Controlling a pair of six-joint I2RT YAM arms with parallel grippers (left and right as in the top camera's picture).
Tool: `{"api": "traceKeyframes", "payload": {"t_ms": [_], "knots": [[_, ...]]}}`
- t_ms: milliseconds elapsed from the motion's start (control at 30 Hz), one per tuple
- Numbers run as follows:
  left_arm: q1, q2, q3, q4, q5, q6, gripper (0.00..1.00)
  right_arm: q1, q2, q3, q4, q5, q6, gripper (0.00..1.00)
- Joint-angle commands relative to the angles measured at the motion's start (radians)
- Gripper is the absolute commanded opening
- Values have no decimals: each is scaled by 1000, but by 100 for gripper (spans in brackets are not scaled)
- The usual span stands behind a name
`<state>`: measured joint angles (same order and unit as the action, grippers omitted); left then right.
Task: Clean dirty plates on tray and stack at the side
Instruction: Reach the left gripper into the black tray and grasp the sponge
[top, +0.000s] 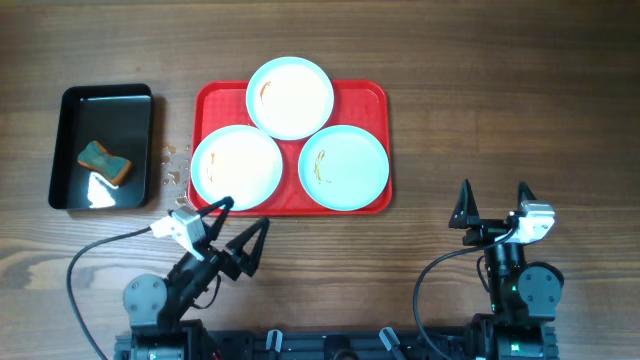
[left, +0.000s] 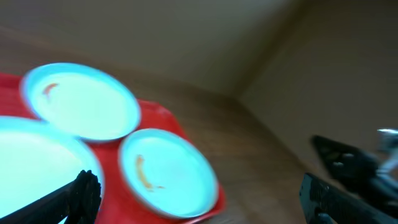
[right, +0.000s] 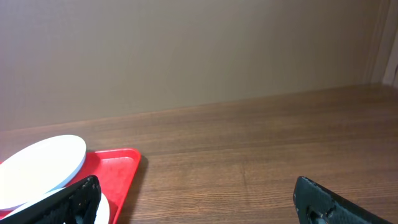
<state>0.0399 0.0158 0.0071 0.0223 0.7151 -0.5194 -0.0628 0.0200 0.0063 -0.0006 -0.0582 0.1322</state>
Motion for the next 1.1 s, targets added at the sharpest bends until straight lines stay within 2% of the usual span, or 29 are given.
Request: {"api": "traceKeyframes", "payload": {"t_ms": [0, 33, 133, 300, 433, 533, 633, 733, 833, 867, 967, 1000, 1067], "knots": [[-5, -2, 2, 188, 129, -186, 100, -5, -6, -1, 2, 14, -13, 100], [-5, 0, 14, 235, 124, -200, 100, -5, -6, -1, 2, 14, -12, 100], [-2, 20, 81, 196, 71, -189, 100, -5, -6, -1, 2, 14, -13, 100], [0, 192, 299, -5, -21, 13, 100, -5, -6, -1, 2, 14, -13, 100], [0, 480, 600, -291, -190, 172, 100, -5, -6, -1, 2, 14, -13, 100], [-1, 741, 888, -575, -345, 266, 100, -5, -6, -1, 2, 14, -13, 100], [0, 1044, 1247, -938, -537, 333, 100, -5, -6, -1, 2, 14, -12, 100], [-1, 1291, 1540, -1178, -556, 333, 100, -5, -6, -1, 2, 14, -13, 100], [5, 1439, 1691, -1279, -611, 333, 100, -5, -6, -1, 2, 14, -12, 100], [14, 1484, 1724, -1295, -664, 317, 100, -5, -6, -1, 2, 14, -13, 100], [63, 1558, 1737, -1297, -855, 145, 100, -5, -6, -1, 2, 14, -12, 100], [103, 1592, 1737, -1299, -890, 85, 100, -5, -6, -1, 2, 14, -13, 100], [154, 1639, 1737, -1283, -869, 69, 100, -5, -6, -1, 2, 14, -13, 100]]}}
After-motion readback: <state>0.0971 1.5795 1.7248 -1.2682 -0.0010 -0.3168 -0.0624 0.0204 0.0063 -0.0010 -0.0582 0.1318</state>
